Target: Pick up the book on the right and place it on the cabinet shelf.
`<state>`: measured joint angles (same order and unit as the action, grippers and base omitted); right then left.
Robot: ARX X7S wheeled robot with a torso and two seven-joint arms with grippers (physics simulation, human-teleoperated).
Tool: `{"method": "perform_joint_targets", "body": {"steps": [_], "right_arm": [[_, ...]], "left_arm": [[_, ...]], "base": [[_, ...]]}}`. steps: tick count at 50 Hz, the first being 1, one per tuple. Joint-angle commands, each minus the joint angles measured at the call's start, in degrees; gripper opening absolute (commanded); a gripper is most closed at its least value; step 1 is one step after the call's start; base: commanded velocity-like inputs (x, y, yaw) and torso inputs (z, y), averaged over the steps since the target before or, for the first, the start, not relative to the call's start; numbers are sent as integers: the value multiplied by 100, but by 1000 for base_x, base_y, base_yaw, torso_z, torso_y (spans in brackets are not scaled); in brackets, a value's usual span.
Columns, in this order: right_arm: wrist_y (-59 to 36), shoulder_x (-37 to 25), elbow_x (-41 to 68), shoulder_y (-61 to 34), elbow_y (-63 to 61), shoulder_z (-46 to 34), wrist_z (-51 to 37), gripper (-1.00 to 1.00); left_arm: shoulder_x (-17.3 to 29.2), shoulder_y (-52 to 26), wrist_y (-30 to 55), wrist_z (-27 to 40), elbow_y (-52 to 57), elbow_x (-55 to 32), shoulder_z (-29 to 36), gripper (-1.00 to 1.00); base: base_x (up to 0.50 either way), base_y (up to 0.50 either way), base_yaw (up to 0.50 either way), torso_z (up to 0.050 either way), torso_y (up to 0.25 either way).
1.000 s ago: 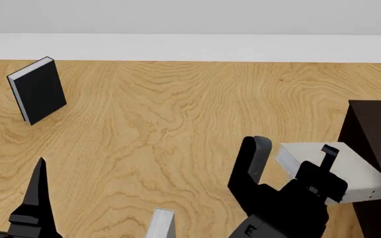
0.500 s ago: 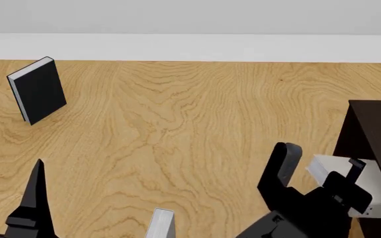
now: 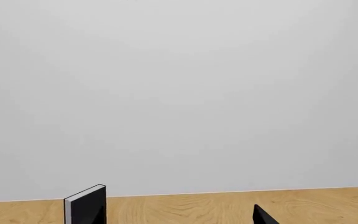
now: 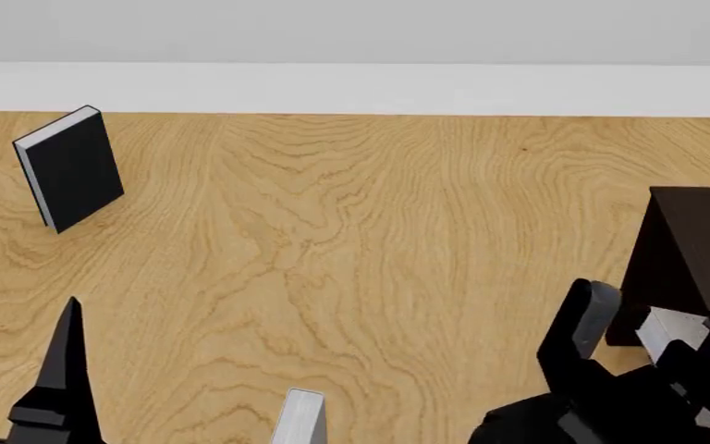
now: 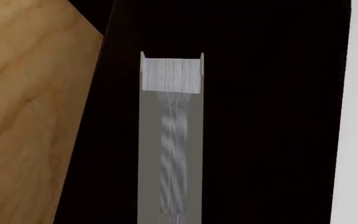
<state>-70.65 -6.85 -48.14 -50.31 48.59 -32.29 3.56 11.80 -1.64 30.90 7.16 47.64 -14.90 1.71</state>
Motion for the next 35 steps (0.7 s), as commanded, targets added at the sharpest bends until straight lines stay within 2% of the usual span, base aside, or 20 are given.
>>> {"method": "perform_joint_targets", "body": {"steps": [1, 15, 16, 35], "right_arm": [[515, 208, -267, -324, 1133, 82, -1055, -100], [662, 257, -200, -240, 1223, -57, -830, -100], [685, 249, -215, -195, 1166, -109, -736, 100], [121, -212, -812, 826, -1004, -1016, 1073, 100]], "left_arm": [[21, 5, -61, 17, -33, 10, 38, 100], [66, -16, -86, 50, -47, -63, 48, 100], [71, -17, -80, 57, -44, -67, 44, 100], [143, 78, -94, 148, 115, -175, -7, 100]], "base": [[0, 0, 0, 0, 0], [1, 0, 0, 1, 1], [0, 0, 0, 0, 0], [0, 0, 1, 1, 2]]}}
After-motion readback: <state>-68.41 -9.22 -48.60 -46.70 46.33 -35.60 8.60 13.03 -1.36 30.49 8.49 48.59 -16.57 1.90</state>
